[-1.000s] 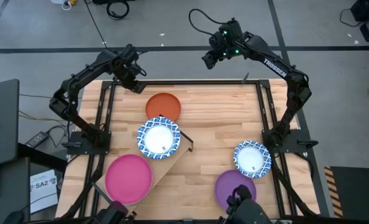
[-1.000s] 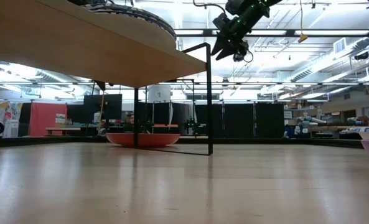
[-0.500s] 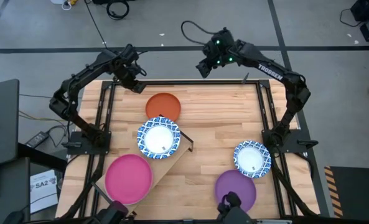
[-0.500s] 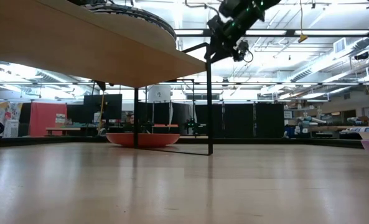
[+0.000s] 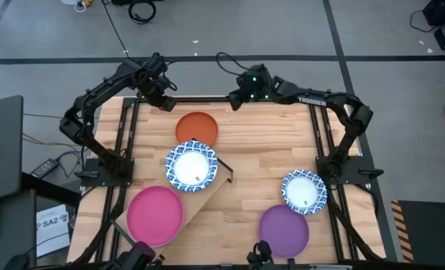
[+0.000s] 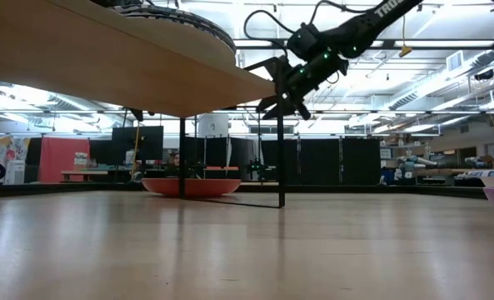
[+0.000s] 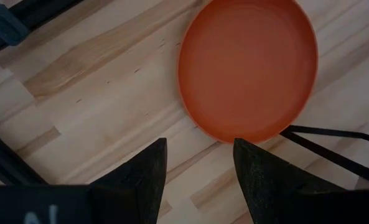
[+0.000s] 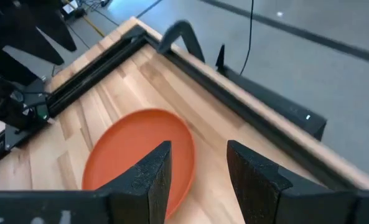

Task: Place and stack plates onto a shelf
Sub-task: Stack the orange plate on top of the pink plate on the shelf

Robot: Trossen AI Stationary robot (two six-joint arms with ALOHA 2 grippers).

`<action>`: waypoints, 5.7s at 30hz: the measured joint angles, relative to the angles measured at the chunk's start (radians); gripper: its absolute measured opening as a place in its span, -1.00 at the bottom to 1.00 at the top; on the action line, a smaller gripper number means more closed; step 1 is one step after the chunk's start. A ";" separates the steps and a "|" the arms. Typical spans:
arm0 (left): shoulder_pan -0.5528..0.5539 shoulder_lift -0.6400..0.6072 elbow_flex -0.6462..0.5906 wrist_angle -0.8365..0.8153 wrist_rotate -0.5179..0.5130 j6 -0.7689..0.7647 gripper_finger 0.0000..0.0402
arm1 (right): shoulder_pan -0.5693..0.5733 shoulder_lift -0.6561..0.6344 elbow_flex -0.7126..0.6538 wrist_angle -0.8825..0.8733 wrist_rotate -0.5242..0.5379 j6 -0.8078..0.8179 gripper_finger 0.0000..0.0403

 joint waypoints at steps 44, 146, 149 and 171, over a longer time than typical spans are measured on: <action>0.000 0.000 0.000 0.000 0.003 -0.003 -0.04 | 0.159 0.346 -0.050 0.269 0.182 0.198 -0.20; 0.000 0.000 0.000 -0.003 0.003 -0.003 -0.04 | 0.168 0.376 -0.052 0.532 0.185 0.456 -0.93; 0.000 0.000 0.000 -0.003 0.003 -0.003 -0.04 | 0.154 0.375 -0.052 0.542 0.183 0.460 -0.93; 0.000 0.000 0.000 -0.002 0.003 -0.002 -0.04 | 0.067 0.241 -0.050 0.527 0.089 0.438 -0.93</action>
